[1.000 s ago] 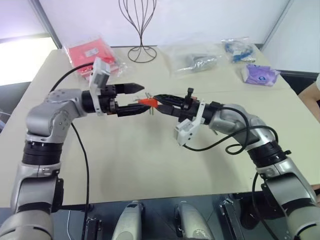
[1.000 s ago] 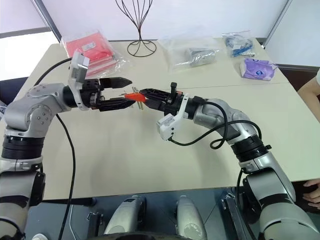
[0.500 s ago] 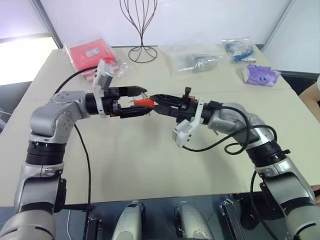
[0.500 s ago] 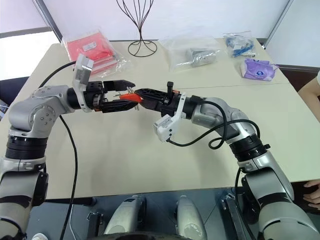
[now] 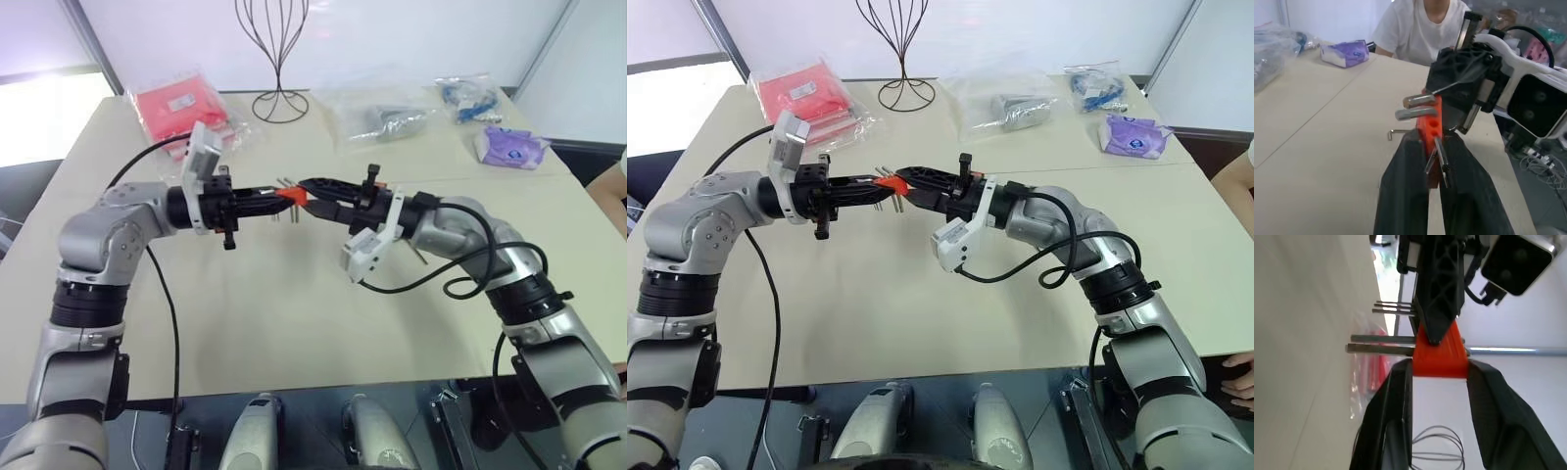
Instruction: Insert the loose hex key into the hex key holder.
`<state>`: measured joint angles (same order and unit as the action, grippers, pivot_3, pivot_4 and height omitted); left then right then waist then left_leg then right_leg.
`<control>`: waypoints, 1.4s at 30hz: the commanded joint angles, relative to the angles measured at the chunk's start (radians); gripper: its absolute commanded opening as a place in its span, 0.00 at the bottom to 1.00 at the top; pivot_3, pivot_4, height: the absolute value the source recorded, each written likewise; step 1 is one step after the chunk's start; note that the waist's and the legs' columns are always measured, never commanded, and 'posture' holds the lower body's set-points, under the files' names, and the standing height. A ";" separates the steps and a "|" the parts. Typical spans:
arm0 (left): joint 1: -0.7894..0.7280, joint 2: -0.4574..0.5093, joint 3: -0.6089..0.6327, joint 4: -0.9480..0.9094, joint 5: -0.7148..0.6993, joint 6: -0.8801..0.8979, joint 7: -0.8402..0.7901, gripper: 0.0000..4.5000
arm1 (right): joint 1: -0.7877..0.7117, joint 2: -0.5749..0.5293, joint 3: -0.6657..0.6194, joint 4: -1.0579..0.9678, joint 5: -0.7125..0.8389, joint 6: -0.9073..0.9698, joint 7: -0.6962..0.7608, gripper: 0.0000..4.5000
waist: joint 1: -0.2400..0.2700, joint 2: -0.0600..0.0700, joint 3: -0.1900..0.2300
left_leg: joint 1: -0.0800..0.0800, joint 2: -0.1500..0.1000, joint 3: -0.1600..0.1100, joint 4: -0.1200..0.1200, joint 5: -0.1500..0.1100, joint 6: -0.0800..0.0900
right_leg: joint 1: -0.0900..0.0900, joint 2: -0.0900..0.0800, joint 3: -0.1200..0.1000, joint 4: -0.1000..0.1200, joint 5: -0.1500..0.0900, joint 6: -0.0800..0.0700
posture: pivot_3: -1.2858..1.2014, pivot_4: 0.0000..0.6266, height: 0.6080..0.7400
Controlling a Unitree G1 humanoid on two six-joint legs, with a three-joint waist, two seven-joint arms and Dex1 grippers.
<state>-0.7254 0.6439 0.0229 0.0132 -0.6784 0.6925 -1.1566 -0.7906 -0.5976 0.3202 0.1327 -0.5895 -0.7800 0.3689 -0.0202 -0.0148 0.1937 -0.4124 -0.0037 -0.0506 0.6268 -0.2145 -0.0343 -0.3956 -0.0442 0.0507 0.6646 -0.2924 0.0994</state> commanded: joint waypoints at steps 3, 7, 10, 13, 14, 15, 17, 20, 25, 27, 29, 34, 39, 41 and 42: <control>0.000 0.004 0.027 -0.013 -0.002 -0.002 0.014 0.01 | -0.041 0.001 -0.026 -0.032 0.028 -0.013 -0.004 0.22 | 0.000 0.000 0.000 | 0.000 0.000 0.000 0.000 0.000 0.000 | 0.000 0.000 0.000 0.000 0.000 0.000 | 0.52 0.24 1.00; -0.004 0.000 0.023 -0.005 0.004 -0.011 0.016 0.01 | -0.041 0.002 -0.025 -0.038 0.035 -0.007 0.007 0.22 | 0.000 0.000 0.000 | 0.000 0.000 0.000 0.000 0.000 0.000 | 0.000 0.000 0.000 0.000 0.000 0.000 | 0.52 0.24 1.00; -0.008 -0.005 0.024 -0.001 0.007 -0.016 0.018 0.01 | -0.030 -0.001 -0.019 -0.050 0.056 0.005 0.037 0.22 | 0.000 0.000 0.000 | 0.000 0.000 0.000 0.000 0.000 0.000 | 0.000 0.000 0.000 0.000 0.000 0.000 | 0.52 0.24 1.00; -0.011 -0.010 0.024 0.002 0.012 -0.020 0.020 0.01 | -0.019 -0.006 -0.014 -0.059 0.083 0.014 0.069 0.22 | 0.000 0.000 0.000 | 0.000 0.000 0.000 0.000 0.000 0.000 | 0.000 0.000 0.000 0.000 0.000 0.000 | 0.52 0.24 1.00; -0.011 -0.012 0.025 0.001 0.013 -0.020 0.020 0.01 | -0.016 -0.006 -0.014 -0.060 0.087 0.014 0.076 0.22 | 0.000 0.000 0.000 | 0.000 0.000 0.000 0.000 0.000 0.000 | 0.000 0.000 0.000 0.000 0.000 0.000 | 0.52 0.24 1.00; -0.010 -0.014 0.026 0.000 0.014 -0.020 0.019 0.00 | -0.015 -0.006 -0.013 -0.062 0.090 0.015 0.081 0.33 | 0.000 0.000 0.000 | 0.000 0.000 0.000 0.000 0.000 0.000 | 0.000 0.000 0.000 0.000 0.000 0.000 | 0.52 0.24 1.00; -0.009 -0.014 0.028 -0.001 0.016 -0.020 0.019 0.00 | -0.012 -0.005 -0.011 -0.065 0.093 0.019 0.091 0.53 | 0.000 0.000 0.000 | 0.000 0.000 0.000 0.000 0.000 0.000 | 0.000 0.000 0.000 0.000 0.000 0.000 | 0.52 0.24 1.00; -0.004 -0.014 0.029 -0.004 0.017 -0.023 0.021 0.00 | 0.002 -0.010 -0.006 -0.080 0.103 0.039 0.124 0.86 | 0.000 0.000 0.000 | 0.000 0.000 0.000 0.000 0.000 0.000 | 0.000 0.000 0.000 0.000 0.000 0.000 | 0.52 0.24 1.00; 0.002 -0.012 0.026 -0.007 0.024 -0.033 0.022 0.00 | 0.025 -0.022 -0.019 -0.102 0.110 0.088 0.166 0.99 | 0.000 0.000 0.000 | 0.000 0.000 0.000 0.000 0.000 0.000 | 0.000 0.000 0.000 0.000 0.000 0.000 | 0.52 0.24 1.00; 0.006 -0.008 0.021 -0.009 0.035 -0.047 0.017 0.00 | 0.056 -0.041 -0.034 -0.110 0.175 0.223 0.264 0.99 | 0.002 0.000 0.000 | 0.000 0.000 0.000 0.001 0.000 0.000 | 0.000 0.000 0.000 0.000 0.000 0.000 | 0.52 0.24 1.00; 0.009 -0.005 0.018 -0.017 0.048 -0.062 0.016 0.00 | 0.089 -0.054 -0.077 -0.125 0.279 0.422 0.367 0.99 | 0.005 0.000 0.000 | 0.000 0.000 -0.001 0.001 0.000 0.000 | 0.001 0.000 -0.001 0.000 0.000 0.000 | 0.52 0.24 1.00; 0.028 0.003 0.017 -0.044 0.060 -0.075 0.017 0.00 | 0.063 -0.064 -0.184 -0.209 0.456 1.024 0.529 0.99 | 0.005 0.000 0.000 | 0.000 0.000 -0.001 0.002 0.000 0.000 | 0.002 -0.001 -0.001 0.000 0.000 0.000 | 0.52 0.24 1.00; 0.056 0.007 0.020 -0.069 0.063 -0.078 0.023 0.00 | 0.026 -0.093 -0.179 -0.320 0.502 1.472 0.595 0.99 | 0.002 0.000 0.000 | 0.000 0.000 -0.002 0.001 0.000 0.000 | 0.001 0.000 -0.001 0.000 0.000 0.000 | 0.52 0.24 1.00; 0.064 0.007 0.020 -0.078 0.063 -0.079 0.026 0.00 | 0.010 -0.109 -0.164 -0.355 0.504 1.610 0.593 0.99 | 0.003 0.000 0.000 | 0.000 0.000 -0.002 0.000 0.000 0.000 | 0.000 0.000 -0.001 0.000 0.000 0.000 | 0.52 0.24 1.00; 0.069 0.007 0.020 -0.084 0.062 -0.079 0.029 0.00 | -0.001 -0.116 -0.161 -0.367 0.530 1.707 0.609 0.99 | 0.003 0.000 0.000 | -0.001 0.000 -0.002 0.001 0.000 0.000 | 0.000 0.000 -0.001 0.000 0.000 0.000 | 0.52 0.24 1.00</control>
<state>-0.6573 0.6389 0.0217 -0.0258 -0.6183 0.6377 -1.1297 -0.7527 -0.6919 0.1690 -0.1816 -0.0877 0.8054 0.9659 -0.0168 -0.0146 0.1938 -0.4137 -0.0035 -0.0527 0.6278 -0.2147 -0.0338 -0.3961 -0.0447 0.0494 0.6648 -0.2925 0.0993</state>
